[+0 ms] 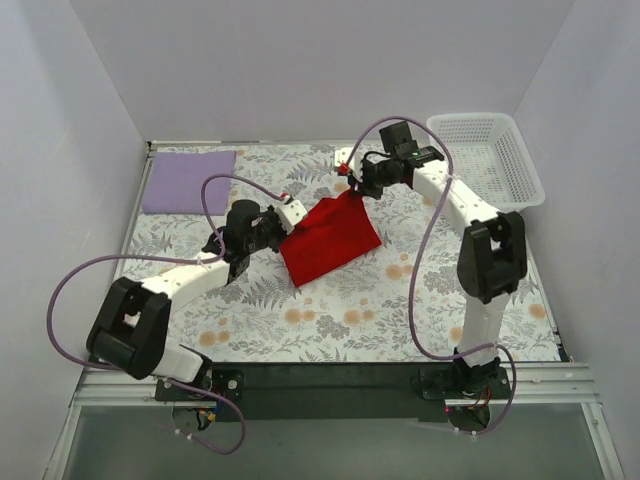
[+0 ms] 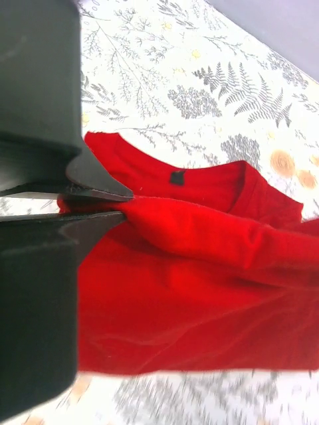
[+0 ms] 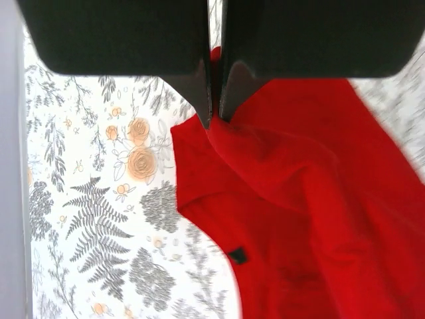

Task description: Fold and stack the t-shirts

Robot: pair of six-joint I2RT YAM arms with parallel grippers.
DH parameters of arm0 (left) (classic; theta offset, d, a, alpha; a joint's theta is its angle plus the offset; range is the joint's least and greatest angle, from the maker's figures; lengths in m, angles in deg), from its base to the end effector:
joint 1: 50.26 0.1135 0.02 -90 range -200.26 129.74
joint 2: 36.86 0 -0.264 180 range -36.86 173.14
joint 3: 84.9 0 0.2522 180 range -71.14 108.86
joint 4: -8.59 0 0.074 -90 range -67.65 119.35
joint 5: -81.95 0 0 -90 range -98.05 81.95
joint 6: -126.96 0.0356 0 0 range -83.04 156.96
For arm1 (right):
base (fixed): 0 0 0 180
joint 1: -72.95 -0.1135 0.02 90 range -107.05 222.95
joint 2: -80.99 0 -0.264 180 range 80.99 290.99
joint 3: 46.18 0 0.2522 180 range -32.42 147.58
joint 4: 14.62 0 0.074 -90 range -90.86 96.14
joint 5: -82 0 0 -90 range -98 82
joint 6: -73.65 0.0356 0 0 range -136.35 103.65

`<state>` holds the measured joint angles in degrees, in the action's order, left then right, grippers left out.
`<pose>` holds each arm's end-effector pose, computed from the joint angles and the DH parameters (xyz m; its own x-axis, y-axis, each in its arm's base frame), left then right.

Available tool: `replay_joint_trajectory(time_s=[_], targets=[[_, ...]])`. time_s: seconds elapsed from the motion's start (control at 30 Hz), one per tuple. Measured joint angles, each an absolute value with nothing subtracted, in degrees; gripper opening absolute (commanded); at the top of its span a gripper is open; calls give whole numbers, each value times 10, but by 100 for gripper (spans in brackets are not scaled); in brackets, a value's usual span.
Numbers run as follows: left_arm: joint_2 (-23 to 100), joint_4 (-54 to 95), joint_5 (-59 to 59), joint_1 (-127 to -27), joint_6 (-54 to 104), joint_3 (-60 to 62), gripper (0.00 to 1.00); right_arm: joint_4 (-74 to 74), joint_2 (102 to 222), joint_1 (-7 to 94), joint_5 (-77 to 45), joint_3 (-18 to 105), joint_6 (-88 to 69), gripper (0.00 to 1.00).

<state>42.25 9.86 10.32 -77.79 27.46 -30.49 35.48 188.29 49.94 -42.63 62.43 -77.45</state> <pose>0.2574 -0.1468 0.2202 -0.4969 0.0823 -0.8639 0.6164 0.7343 -0.2845 0.3775 0.1823 0.2936 0.2486 -0.6770 -0.6927 -0.9282 0.0379 -0.3702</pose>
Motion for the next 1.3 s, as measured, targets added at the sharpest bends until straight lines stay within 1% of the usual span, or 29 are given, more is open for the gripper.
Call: replay_joint_trajectory(time_s=[0.1,0.2,0.3,0.5,0.6,0.63,0.67,0.7,0.73,0.77,0.8,0.9,0.93,0.97,1.0,1.03,1.1,1.2,1.27,1.3], targets=[[475,61,108,-757,274,-291,0,324,1971,499,-420,690,-726,1],[506,42,112,-740,273,-291,0,299,2030,499,-409,718,-684,1],[523,31,115,-727,273,-291,0,284,2063,499,-403,732,-653,1],[539,5,114,-710,270,-291,0,263,2090,499,-394,760,-618,2],[556,0,111,-708,267,-288,0,255,2091,496,-384,766,-598,15],[565,0,105,-707,266,-283,6,251,2092,495,-378,769,-588,22],[576,1,100,-707,264,-275,26,244,2094,493,-370,773,-578,28],[589,0,85,-707,262,-264,37,234,2096,491,-355,776,-562,33],[603,0,70,-707,252,-253,44,221,2098,489,-331,777,-543,42],[612,-1,52,-708,244,-244,48,208,2100,486,-301,777,-519,48],[625,4,27,-707,230,-228,59,195,2102,483,-263,779,-493,53],[650,27,-62,-707,185,-166,68,164,2114,475,-133,795,-418,73],[650,36,-96,-706,163,-142,69,157,2114,473,-105,794,-401,77],[645,44,-123,-706,143,-125,71,152,2113,472,-83,792,-387,78],[637,55,-145,-705,122,-110,76,142,2108,471,-68,784,-378,82],[625,68,-162,-703,100,-99,76,138,2102,472,-58,773,-369,84],[586,104,-176,-696,49,-94,76,136,2080,476,-82,739,-362,84],[511,161,-131,-676,-29,-104,76,159,2032,492,-207,673,-379,82],[454,184,-80,-661,-83,-140,74,176,2002,503,-286,634,-384,76],[436,188,-57,-655,-106,-159,71,182,1993,507,-315,624,-383,67]])
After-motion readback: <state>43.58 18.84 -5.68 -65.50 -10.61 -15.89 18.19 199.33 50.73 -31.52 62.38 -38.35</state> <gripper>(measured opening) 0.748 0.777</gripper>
